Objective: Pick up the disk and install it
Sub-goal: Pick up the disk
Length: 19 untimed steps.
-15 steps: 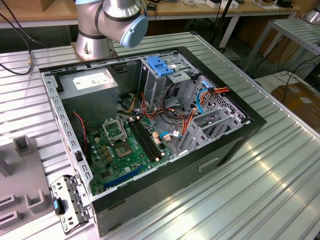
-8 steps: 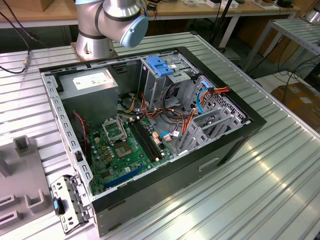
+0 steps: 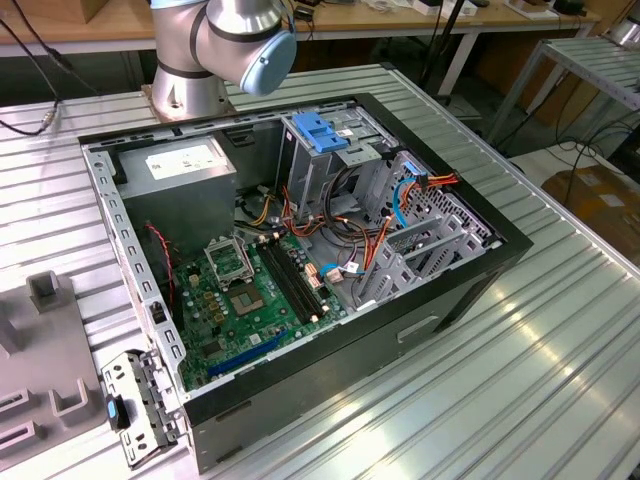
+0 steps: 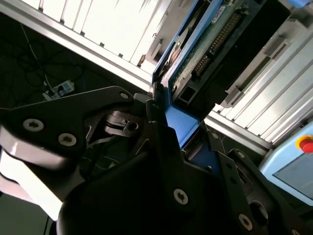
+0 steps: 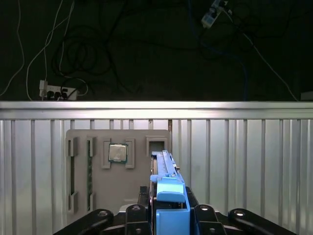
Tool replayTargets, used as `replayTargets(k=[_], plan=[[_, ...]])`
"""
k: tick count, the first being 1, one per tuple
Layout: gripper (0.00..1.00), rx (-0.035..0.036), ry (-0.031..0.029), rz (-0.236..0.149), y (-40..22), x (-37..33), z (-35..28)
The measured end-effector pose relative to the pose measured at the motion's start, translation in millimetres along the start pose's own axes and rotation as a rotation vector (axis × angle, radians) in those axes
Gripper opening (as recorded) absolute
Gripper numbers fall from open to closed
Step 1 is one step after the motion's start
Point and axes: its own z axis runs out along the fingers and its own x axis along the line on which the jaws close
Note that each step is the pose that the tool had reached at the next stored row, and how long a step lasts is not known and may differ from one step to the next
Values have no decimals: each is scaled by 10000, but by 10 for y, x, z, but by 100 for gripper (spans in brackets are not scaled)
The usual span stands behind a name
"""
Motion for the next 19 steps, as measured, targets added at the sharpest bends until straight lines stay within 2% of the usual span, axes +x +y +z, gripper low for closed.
replayTargets(k=[2, 4, 11, 19], plan=[[37, 0, 0, 0, 0, -2, -85], [37, 2, -1, 0, 1, -2, -121], [37, 0, -10, 0, 0, -2, -126], [37, 0, -9, 0, 0, -3, -187]])
